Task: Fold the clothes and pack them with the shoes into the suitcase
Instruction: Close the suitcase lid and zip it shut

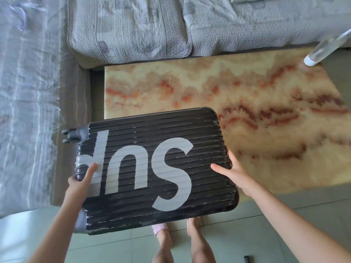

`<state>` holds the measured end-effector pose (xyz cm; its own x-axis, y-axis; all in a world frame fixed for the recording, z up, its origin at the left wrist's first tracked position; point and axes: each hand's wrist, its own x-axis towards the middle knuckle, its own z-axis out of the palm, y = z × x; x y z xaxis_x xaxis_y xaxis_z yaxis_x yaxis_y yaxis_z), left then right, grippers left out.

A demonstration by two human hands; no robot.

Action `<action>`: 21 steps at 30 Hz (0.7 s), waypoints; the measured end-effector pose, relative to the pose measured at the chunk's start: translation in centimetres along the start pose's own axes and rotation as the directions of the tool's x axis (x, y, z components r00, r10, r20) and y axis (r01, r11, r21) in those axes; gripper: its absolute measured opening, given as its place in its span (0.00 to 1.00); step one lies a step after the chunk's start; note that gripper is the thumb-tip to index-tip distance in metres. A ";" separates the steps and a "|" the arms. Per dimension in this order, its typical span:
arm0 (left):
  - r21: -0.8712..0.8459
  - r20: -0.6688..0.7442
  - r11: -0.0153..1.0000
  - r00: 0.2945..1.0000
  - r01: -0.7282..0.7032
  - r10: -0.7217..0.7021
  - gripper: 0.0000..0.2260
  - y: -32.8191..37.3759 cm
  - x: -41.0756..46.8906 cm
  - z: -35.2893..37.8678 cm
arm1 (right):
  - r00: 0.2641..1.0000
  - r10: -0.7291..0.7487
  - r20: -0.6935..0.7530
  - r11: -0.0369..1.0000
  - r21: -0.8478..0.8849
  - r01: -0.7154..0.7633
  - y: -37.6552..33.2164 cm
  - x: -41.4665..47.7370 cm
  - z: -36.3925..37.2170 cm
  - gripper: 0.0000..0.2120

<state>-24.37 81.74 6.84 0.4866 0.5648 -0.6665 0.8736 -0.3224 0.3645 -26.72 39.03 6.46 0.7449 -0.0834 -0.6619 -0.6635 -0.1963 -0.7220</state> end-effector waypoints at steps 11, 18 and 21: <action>0.147 -0.154 0.977 0.972 -0.157 0.179 0.43 -2.5 -1.9 1.7 | 1.000 0.028 0.001 0.991 -0.133 -0.028 1.0 -1.0 -0.1 0.51; 0.428 -0.084 0.603 0.635 -0.673 0.768 0.26 3.5 -4.0 5.6 | 0.948 -0.310 -0.070 0.860 -0.446 0.248 -2.7 1.0 0.3 0.36; 0.387 0.094 0.480 0.552 -0.787 0.828 0.25 7.6 -5.4 8.9 | 0.923 -0.377 -0.070 0.825 -0.479 0.301 -5.3 3.9 0.6 0.26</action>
<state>-20.45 69.49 7.46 0.9915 -0.0269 -0.1273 0.0332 -0.8936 0.4476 -20.34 40.32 7.55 0.9432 -0.0709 -0.3247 -0.2896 -0.6545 -0.6984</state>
